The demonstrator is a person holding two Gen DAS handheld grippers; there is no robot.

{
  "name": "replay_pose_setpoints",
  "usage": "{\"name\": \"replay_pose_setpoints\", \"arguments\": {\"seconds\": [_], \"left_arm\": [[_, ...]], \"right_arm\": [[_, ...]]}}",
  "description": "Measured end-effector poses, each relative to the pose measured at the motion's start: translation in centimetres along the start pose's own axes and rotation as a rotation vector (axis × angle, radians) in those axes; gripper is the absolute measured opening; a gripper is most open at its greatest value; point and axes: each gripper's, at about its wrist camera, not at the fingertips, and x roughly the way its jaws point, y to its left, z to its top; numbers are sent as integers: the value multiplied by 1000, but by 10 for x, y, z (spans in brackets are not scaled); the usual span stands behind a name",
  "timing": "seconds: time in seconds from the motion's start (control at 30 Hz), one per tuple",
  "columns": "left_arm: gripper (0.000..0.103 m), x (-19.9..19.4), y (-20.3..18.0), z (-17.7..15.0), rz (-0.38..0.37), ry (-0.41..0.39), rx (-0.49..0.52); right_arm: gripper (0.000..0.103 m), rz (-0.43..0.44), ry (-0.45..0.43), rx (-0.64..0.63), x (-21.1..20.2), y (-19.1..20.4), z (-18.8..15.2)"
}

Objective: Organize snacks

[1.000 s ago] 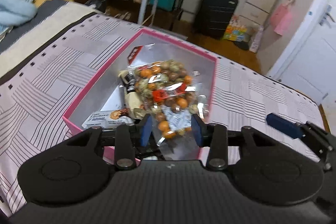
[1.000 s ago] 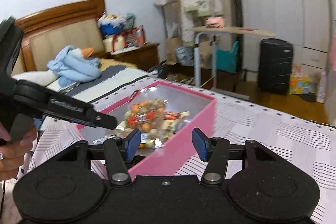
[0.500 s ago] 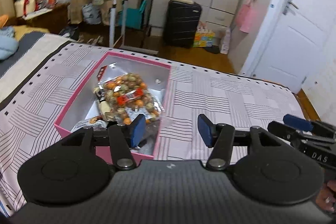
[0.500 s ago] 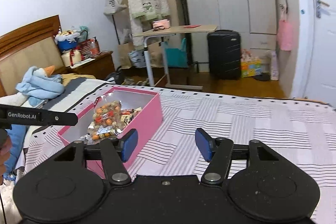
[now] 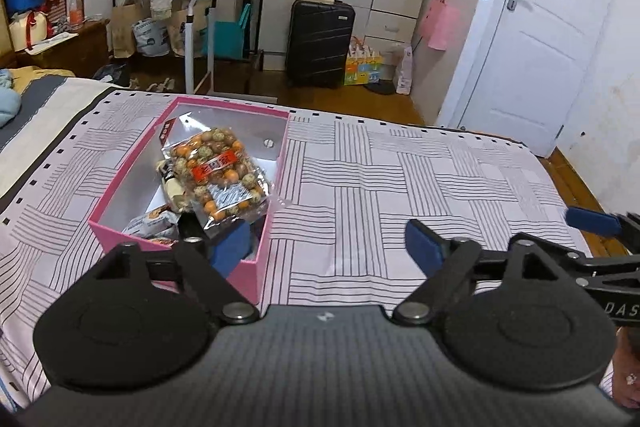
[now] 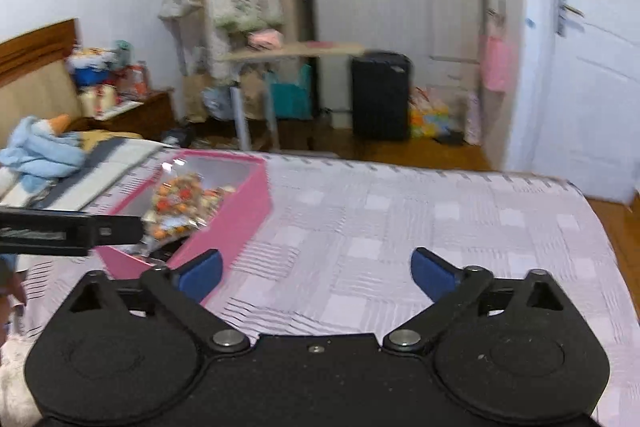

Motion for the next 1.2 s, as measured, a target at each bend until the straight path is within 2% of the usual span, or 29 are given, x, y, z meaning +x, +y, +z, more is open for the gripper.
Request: {"name": "replay_pose_setpoints", "arguments": {"seconds": [0.07,0.23,0.47,0.67,1.2], "left_arm": [[99,0,1,-4,8,2,-3],[101,1,4,-13,23,14,5],[101,-2,5,-22,49,25,18],[101,-8,-2,-25,40,8,62],[101,-14,-20,-29,69,14,125]], "right_arm": [[103,-67,38,9,5,0,-2],[103,-158,74,-3,10,0,-8],[103,-181,103,-10,10,1,-12],[103,-164,95,41,0,-6,-18],[103,-190,77,24,-17,-6,-16]]}}
